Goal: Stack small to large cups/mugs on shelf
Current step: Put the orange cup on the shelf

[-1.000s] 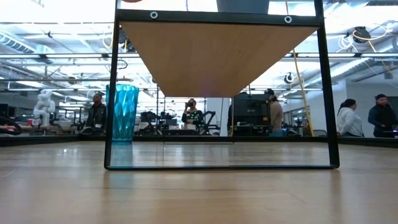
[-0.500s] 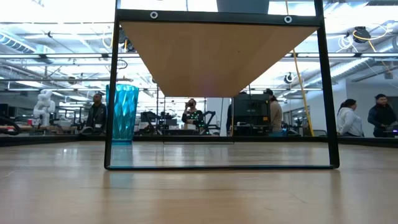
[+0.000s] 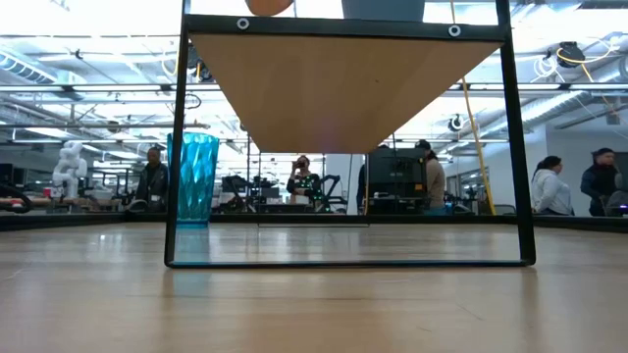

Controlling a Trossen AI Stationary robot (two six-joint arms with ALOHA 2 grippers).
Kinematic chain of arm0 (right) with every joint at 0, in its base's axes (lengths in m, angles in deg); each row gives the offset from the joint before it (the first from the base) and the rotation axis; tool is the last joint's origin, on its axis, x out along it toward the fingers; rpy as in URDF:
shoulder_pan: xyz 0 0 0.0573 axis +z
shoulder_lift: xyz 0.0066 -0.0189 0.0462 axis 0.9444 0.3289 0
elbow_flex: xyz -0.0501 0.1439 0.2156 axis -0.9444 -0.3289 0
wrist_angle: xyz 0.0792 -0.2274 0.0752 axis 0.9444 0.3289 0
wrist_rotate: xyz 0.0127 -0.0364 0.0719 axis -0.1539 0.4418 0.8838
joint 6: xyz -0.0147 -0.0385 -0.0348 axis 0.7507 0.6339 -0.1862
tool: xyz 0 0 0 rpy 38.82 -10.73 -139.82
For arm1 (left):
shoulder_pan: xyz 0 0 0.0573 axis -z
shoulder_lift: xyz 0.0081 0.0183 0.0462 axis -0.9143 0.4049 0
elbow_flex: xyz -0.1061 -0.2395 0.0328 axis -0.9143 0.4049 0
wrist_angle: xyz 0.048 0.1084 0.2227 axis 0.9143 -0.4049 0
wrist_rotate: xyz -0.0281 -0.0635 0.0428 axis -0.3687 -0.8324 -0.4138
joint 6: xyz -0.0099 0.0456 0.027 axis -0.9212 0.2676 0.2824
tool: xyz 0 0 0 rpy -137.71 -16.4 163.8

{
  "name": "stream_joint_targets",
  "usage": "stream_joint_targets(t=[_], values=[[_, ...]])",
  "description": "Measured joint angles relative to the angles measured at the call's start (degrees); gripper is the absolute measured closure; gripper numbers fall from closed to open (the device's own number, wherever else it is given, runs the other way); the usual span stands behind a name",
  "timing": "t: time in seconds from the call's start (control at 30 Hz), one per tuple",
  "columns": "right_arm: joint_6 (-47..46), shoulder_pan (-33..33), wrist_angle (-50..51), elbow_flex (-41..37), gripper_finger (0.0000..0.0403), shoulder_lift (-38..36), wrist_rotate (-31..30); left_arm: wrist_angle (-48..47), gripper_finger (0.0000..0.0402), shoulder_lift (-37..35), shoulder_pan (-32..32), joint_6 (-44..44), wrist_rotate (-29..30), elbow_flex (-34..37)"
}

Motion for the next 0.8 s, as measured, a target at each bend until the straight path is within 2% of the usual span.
stream_joint_targets(t=[0.27, 0.57, 0.8], values=[[0.0, 0.0, 0.0, 0.0, 0.0403, 0.0, 0.0, 0.1, 0.04, 0.1, -0.6, -1.7, 0.1, 0.2], [0.3, 0.0, 0.2, 0.0, 0.0403, 0.0, 0.8, 0.0, 0.0398, 0.1, -3.7, -1.1, -0.5, 10.3], [0.4, 0.0, 0.4, 0.0, 0.0403, 0.0, 0.8, 0.0, 0.0396, 0.1, -4.5, 0.0, -0.9, 13.0]])
